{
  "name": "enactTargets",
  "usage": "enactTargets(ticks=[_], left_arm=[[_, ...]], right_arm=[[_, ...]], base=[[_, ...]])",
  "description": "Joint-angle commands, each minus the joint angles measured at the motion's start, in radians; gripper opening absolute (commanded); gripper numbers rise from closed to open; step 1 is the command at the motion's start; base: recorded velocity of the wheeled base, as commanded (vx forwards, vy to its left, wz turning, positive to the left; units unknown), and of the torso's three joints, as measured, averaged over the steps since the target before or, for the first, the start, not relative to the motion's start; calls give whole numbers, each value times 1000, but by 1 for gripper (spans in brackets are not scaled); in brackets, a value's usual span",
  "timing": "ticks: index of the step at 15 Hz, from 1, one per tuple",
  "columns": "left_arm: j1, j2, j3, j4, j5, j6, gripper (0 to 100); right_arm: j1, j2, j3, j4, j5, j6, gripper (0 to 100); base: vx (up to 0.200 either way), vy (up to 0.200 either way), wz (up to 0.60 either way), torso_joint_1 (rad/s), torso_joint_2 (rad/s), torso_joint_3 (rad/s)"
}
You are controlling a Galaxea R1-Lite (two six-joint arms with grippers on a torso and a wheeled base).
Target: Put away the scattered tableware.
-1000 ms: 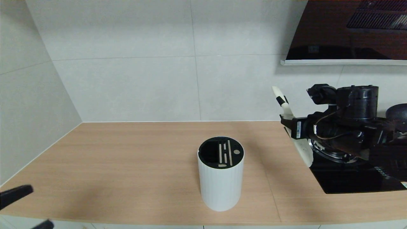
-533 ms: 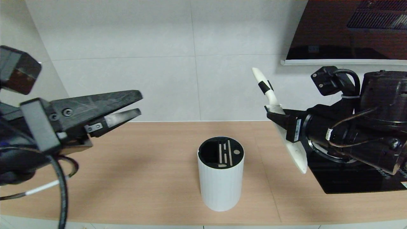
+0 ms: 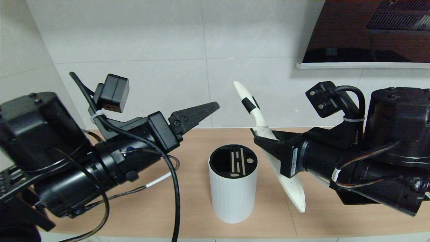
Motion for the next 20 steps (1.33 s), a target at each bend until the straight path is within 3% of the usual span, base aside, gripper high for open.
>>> enactTargets(ticks=[1, 6, 11, 20], left_arm=[[-20, 82, 2, -41, 13, 16, 100], [-43, 109, 4, -90, 33, 19, 100], [-45, 197, 1, -201, 88, 51, 100], [-53, 198, 8, -196, 79, 45, 100]], right_arm=[[35, 49, 1, -14, -15, 2, 0], [88, 103, 2, -90, -29, 36, 0], [114, 114, 16, -119, -30, 35, 0], [150, 106, 34, -120, -29, 29, 0]], base=[[0, 0, 0, 0, 0, 0], [0, 0, 0, 0, 0, 0], [0, 0, 0, 0, 0, 0], [0, 0, 0, 0, 0, 0]])
